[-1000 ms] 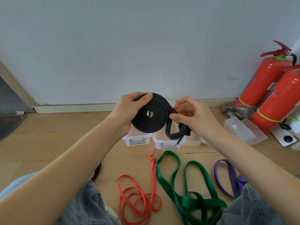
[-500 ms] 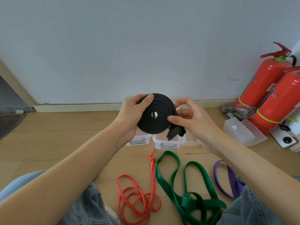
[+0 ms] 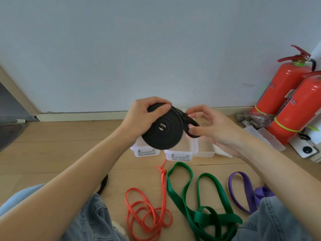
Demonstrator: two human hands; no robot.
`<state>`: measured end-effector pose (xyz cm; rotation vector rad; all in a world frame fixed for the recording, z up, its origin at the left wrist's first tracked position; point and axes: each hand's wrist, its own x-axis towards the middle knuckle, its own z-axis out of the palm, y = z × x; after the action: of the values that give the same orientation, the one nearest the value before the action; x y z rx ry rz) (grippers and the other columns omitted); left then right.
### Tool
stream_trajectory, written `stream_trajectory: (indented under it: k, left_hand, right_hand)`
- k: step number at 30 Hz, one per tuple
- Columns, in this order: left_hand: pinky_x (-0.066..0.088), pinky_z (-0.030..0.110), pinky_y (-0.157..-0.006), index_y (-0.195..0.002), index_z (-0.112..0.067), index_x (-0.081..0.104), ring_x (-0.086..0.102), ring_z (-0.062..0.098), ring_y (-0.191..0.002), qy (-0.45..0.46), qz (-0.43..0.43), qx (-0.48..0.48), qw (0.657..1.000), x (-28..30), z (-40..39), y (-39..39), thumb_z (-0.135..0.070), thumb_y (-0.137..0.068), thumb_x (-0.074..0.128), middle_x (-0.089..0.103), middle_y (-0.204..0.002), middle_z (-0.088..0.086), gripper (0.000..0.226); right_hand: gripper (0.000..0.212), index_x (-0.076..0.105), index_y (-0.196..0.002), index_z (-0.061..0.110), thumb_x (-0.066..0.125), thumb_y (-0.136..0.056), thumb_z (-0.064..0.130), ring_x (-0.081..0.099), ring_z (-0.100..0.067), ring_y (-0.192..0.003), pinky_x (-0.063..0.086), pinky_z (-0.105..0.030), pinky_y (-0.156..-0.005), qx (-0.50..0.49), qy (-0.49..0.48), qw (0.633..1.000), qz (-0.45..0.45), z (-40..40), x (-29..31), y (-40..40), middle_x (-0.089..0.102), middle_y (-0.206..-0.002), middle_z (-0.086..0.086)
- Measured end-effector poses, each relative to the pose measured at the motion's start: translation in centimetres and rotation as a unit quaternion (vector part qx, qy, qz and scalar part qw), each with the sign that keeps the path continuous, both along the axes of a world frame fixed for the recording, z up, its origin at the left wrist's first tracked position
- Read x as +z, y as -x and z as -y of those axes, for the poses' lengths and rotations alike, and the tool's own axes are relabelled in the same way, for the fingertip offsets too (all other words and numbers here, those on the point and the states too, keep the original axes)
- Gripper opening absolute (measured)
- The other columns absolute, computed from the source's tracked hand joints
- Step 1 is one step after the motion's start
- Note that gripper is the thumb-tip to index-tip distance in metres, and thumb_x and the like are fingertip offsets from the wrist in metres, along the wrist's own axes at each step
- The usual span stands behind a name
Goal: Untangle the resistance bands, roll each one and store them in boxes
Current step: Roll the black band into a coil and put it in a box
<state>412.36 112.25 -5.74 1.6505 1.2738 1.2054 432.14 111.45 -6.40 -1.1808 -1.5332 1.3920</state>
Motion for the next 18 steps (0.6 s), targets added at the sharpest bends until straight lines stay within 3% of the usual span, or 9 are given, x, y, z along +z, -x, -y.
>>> stream_trajectory:
  k: [1, 5, 9, 15, 18]
  left_hand:
    - [0.045, 0.007, -0.068, -0.083, -0.029, 0.069, 0.061, -0.007, -0.075, -0.005, 0.008, 0.007, 1.000, 0.2, -0.1, 0.4, -0.017, -0.086, 0.064, 0.068, -0.081, -0.017, 0.013]
    - [0.047, 0.007, -0.068, -0.084, -0.028, 0.069, 0.061, -0.007, -0.075, -0.016, 0.006, 0.006, 1.000, 0.6, -0.3, 1.2, -0.015, -0.087, 0.062, 0.068, -0.082, -0.016, 0.015]
    - [0.046, 0.007, -0.067, -0.087, -0.027, 0.068, 0.061, -0.008, -0.073, -0.015, 0.011, -0.002, 1.000, 0.6, -0.3, 1.1, -0.012, -0.087, 0.062, 0.068, -0.083, -0.014, 0.016]
    - [0.046, 0.008, -0.064, -0.087, -0.029, 0.070, 0.062, -0.005, -0.075, -0.006, 0.058, 0.023, 0.998, 0.6, -0.6, 0.8, -0.016, -0.087, 0.062, 0.069, -0.083, -0.015, 0.015]
    - [0.049, 0.012, -0.065, -0.088, -0.026, 0.071, 0.063, 0.000, -0.077, 0.029, 0.126, 0.039, 0.991, 0.6, -0.7, 0.6, -0.018, -0.088, 0.060, 0.070, -0.086, -0.010, 0.013]
  right_hand:
    - [0.023, 0.063, -0.093, 0.012, 0.065, -0.079, -0.006, 0.069, -0.021, -0.084, 0.057, -0.033, -0.078, -0.012, 0.026, 0.999, -0.034, 0.0, -0.1, -0.1, 0.061, -0.106, -0.008]
    - [0.009, 0.062, -0.082, 0.005, 0.061, -0.084, -0.003, 0.069, -0.019, -0.059, 0.053, -0.020, -0.053, -0.090, 0.025, 0.991, -0.100, -0.3, 0.2, -0.5, 0.070, -0.071, -0.010]
    - [0.016, 0.064, -0.087, 0.007, 0.057, -0.085, -0.007, 0.068, -0.016, -0.060, 0.051, -0.016, -0.054, -0.134, -0.025, 0.983, -0.122, -0.8, 0.7, -0.9, 0.070, -0.071, -0.008]
    - [0.026, 0.067, -0.084, 0.016, 0.053, -0.088, -0.006, 0.064, -0.014, -0.057, 0.045, -0.019, -0.045, -0.117, -0.096, 0.982, -0.115, -0.6, 1.0, -0.6, 0.068, -0.067, -0.001]
    - [0.028, 0.063, -0.082, 0.018, 0.053, -0.088, -0.007, 0.064, -0.011, -0.058, 0.048, -0.019, -0.051, -0.116, -0.186, 0.975, -0.047, -0.4, 0.8, 0.0, 0.066, -0.067, 0.004]
